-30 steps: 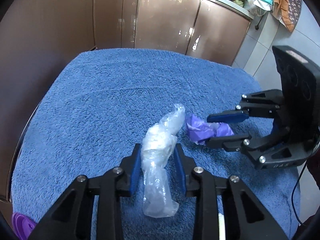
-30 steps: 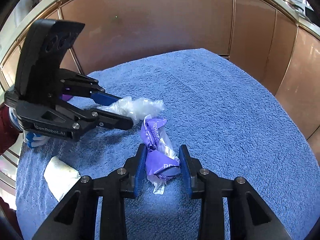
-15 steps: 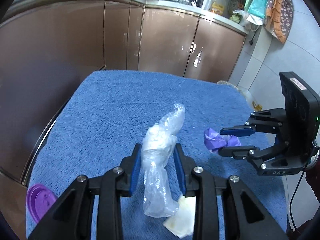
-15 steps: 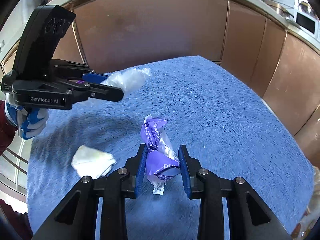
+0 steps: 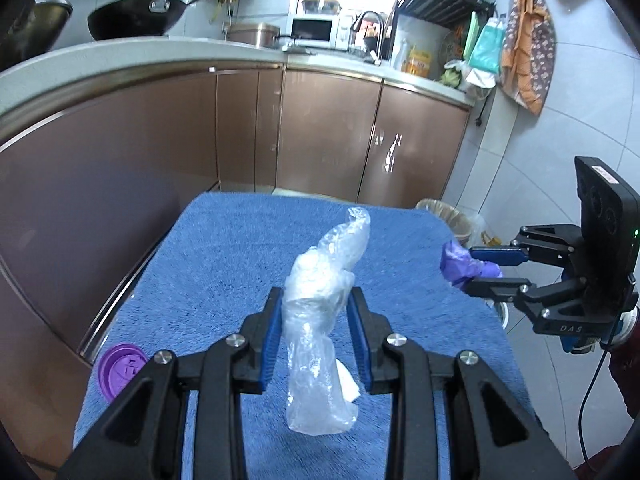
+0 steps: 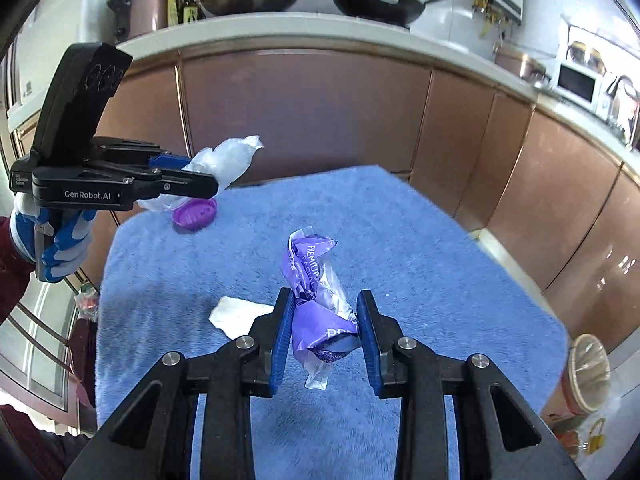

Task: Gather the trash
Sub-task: 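Grasp the clear plastic wrapper with the left tool while the right tool grasps a purple wrapper, then carry the clear wrapper and purple wrapper in both tools over the floor bin, then open both tools over the bin, releasing both wrappers, then move both open tools back over the purple lid and white tissue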

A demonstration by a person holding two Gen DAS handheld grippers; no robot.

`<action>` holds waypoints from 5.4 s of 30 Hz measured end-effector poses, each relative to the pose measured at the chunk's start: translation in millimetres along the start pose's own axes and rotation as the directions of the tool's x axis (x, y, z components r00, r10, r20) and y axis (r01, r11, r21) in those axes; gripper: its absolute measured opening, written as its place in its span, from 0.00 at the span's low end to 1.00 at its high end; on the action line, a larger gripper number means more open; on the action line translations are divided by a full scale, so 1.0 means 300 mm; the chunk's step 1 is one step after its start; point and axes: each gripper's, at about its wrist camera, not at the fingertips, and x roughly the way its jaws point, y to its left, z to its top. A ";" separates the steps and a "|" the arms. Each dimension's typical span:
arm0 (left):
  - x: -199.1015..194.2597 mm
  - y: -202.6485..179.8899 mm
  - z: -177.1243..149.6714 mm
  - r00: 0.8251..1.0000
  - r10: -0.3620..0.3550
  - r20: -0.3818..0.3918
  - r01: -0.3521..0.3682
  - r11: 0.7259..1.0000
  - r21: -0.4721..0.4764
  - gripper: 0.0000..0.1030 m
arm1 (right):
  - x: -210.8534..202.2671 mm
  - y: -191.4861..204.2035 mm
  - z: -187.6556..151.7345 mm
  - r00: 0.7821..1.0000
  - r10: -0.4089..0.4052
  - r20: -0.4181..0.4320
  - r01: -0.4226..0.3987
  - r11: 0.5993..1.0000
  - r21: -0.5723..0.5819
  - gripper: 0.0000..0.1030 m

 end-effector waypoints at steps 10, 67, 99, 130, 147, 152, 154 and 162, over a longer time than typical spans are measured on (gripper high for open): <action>-0.173 -0.087 -0.005 0.998 0.016 0.068 -0.016 1.000 -0.002 0.29 | -0.237 0.063 0.002 0.993 -0.045 0.107 0.045 0.999 0.001 0.31; 0.986 -1.274 0.117 0.873 -0.304 -0.382 0.386 0.908 0.160 0.30 | -0.312 -1.010 -0.894 0.898 -0.419 -0.135 0.386 0.602 0.699 0.31; 1.167 -1.432 0.116 0.856 -0.339 -0.389 0.393 0.917 0.065 0.45 | -0.224 -1.155 -1.129 0.862 -0.423 -0.281 0.470 0.458 0.754 0.47; 0.300 -0.978 0.182 0.977 -0.210 0.036 0.206 0.975 0.086 0.46 | -0.620 -0.581 -0.517 0.834 -0.550 0.041 0.415 0.675 0.610 0.51; -0.095 -0.779 0.063 0.958 0.063 0.278 -0.079 0.996 0.046 0.65 | -0.677 -0.301 -0.370 0.841 -0.518 0.157 0.372 0.764 0.527 0.58; -0.130 -0.771 0.048 0.950 0.085 0.301 -0.108 0.992 0.060 0.66 | -0.665 -0.262 -0.337 0.846 -0.505 0.173 0.365 0.784 0.502 0.58; -0.141 -0.761 0.041 0.947 0.095 0.308 -0.120 0.991 0.062 0.66 | -0.660 -0.249 -0.324 0.849 -0.498 0.179 0.361 0.793 0.490 0.59; -0.134 -0.691 0.026 0.947 0.126 0.295 -0.141 0.990 0.028 0.66 | -0.613 -0.208 -0.272 0.866 -0.466 0.182 0.348 0.823 0.450 0.59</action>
